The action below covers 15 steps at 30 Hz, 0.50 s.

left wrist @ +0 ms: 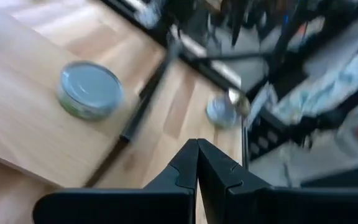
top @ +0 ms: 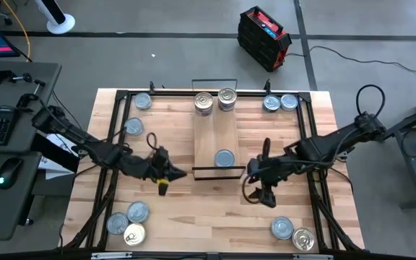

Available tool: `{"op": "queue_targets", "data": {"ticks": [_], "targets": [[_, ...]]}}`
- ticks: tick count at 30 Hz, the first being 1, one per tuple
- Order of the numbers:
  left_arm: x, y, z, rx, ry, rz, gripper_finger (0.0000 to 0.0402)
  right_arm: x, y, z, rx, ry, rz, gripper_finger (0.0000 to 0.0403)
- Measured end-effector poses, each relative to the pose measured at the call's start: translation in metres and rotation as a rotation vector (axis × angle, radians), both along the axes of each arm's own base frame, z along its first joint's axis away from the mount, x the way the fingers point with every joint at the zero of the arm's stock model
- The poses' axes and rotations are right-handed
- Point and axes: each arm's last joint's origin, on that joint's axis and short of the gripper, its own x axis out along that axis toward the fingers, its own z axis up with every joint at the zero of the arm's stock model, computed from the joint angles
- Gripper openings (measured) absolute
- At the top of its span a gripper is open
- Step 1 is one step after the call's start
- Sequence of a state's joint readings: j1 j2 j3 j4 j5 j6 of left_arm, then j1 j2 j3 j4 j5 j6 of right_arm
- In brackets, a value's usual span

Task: Stack canned seafood by type on shelf
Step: Stack the blue pink tuna can on top of the other blue pink tuna cans on the shelf

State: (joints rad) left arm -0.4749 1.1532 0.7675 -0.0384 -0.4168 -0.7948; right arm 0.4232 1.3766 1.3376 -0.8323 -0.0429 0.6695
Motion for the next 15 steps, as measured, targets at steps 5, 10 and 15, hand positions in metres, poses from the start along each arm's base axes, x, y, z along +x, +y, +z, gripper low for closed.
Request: {"op": "queue_targets", "data": {"ticks": [5,10,15], "targets": [[0.005,-0.029,0.013,0.024,0.146,-0.178,0.0,0.008,0.017,0.004,0.056,-0.112,-0.044,0.0264],[-0.018,-0.061,0.022,0.023,0.215,-0.339,0.0,0.025,0.032,-0.001,0.145,-0.168,-0.14,0.0264],[-0.056,-0.1,0.016,-0.006,0.267,-0.482,0.0,0.042,0.051,-0.016,0.21,-0.162,-0.178,0.0257]]}}
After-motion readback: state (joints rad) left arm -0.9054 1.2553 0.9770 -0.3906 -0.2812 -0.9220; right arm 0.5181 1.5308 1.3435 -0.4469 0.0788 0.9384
